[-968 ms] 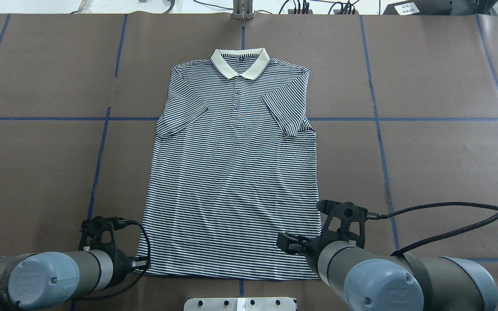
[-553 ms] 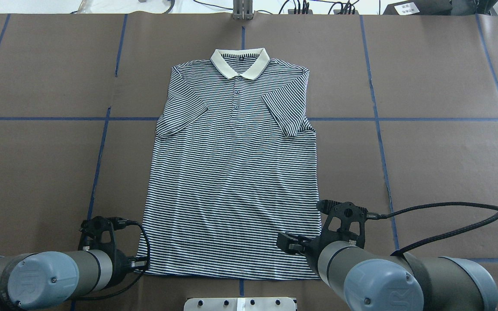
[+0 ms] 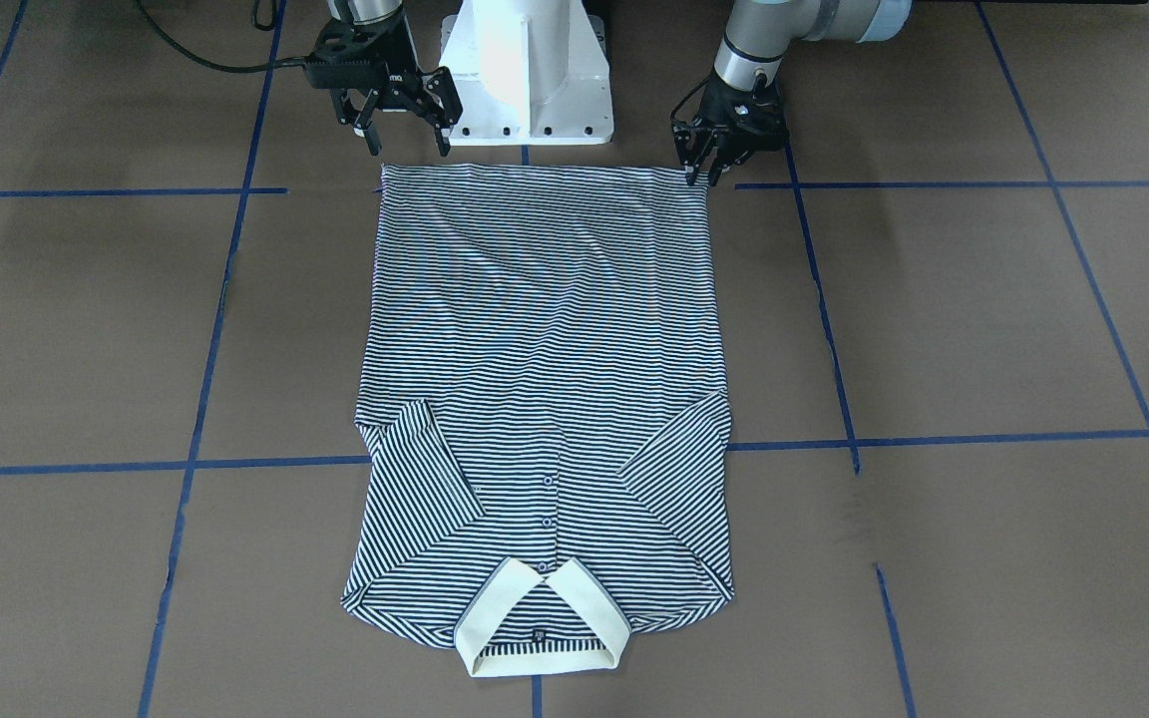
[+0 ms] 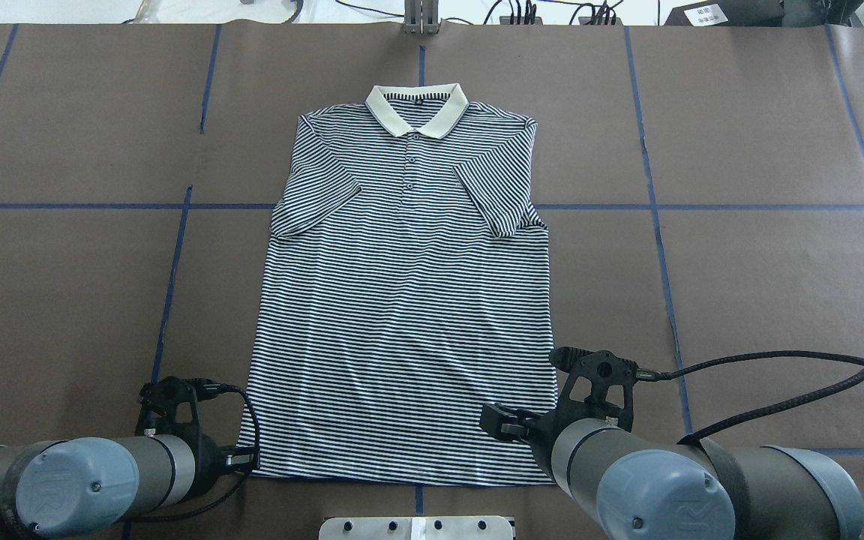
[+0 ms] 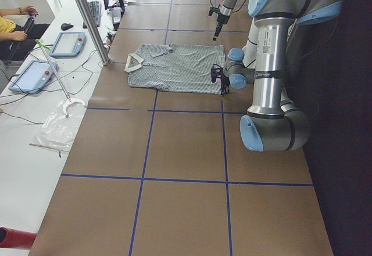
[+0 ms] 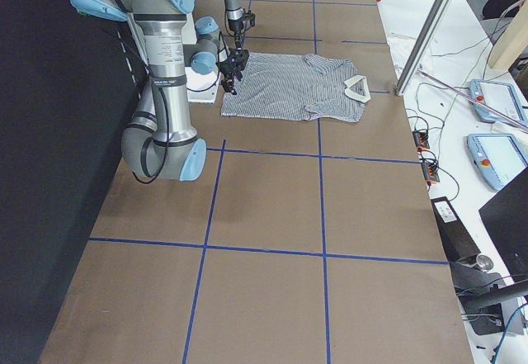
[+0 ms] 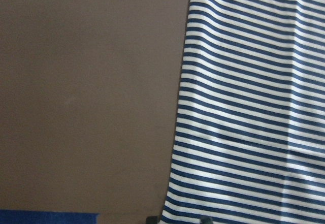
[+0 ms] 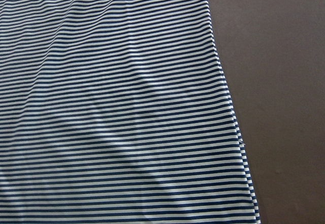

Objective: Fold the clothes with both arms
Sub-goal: 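Grasp the hem corners with both grippers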

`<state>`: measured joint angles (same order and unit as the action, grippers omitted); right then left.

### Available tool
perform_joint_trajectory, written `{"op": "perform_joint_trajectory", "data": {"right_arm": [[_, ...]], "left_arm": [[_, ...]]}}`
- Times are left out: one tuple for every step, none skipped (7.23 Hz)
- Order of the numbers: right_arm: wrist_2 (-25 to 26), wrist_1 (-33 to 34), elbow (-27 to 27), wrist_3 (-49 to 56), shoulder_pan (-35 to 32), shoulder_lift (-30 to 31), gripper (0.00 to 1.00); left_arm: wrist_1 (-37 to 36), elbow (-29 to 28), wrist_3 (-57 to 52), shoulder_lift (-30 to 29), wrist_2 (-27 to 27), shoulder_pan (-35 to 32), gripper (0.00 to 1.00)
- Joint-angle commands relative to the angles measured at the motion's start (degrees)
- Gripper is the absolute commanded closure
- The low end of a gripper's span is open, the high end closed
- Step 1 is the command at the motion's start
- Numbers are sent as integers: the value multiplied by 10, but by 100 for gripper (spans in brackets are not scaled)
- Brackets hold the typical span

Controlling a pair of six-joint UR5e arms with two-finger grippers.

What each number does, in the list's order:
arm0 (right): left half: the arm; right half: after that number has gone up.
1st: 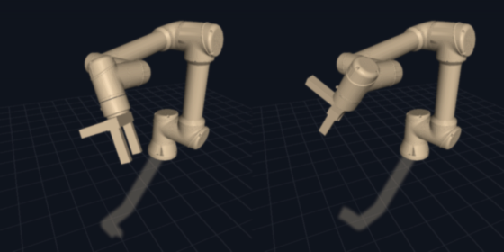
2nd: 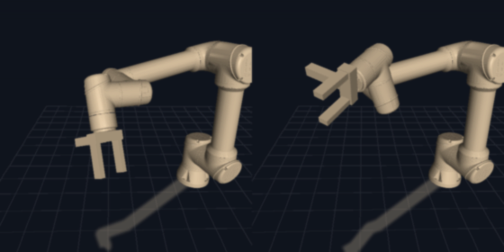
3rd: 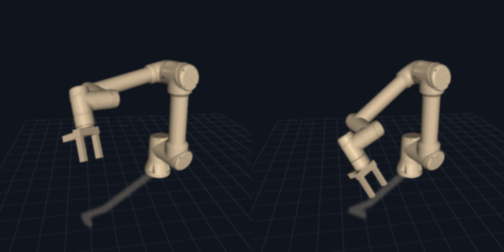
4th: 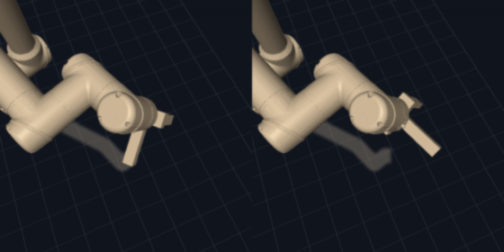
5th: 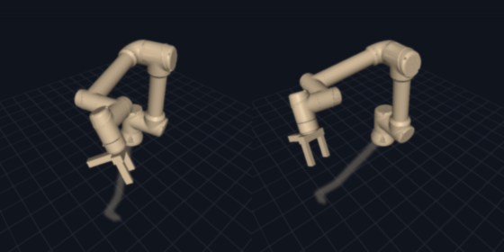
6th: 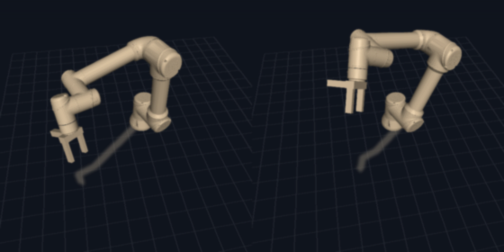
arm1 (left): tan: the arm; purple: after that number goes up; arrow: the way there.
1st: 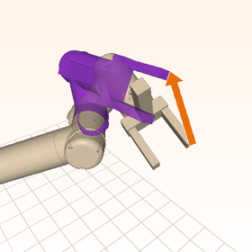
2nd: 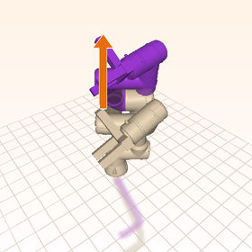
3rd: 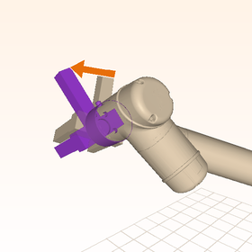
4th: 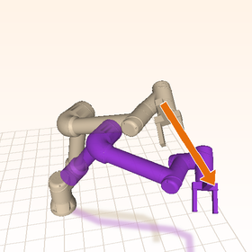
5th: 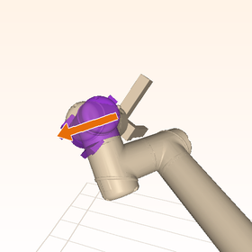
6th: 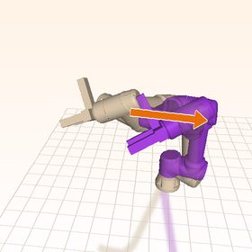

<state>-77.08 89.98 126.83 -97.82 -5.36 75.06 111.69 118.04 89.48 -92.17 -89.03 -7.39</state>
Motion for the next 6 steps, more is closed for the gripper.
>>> {"op": "perform_joint_trajectory", "data": {"right_arm": [[0, 0, 0, 0, 0, 0, 0], [0, 0, 0, 0, 0, 0, 0], [0, 0, 0, 0, 0, 0, 0], [0, 0, 0, 0, 0, 0, 0], [0, 0, 0, 0, 0, 0, 0], [0, 0, 0, 0, 0, 0, 0]], "left_arm": [[-1, -1, 0, 1, 0, 1, 56], [0, -7, 0, 0, 0, 1, 56], [0, -8, 0, 0, 0, 3, 56], [0, -7, 1, -1, 0, 4, 57], [0, -7, 1, -3, 0, 4, 74], [0, -6, 1, -3, 0, 4, 99]]}}
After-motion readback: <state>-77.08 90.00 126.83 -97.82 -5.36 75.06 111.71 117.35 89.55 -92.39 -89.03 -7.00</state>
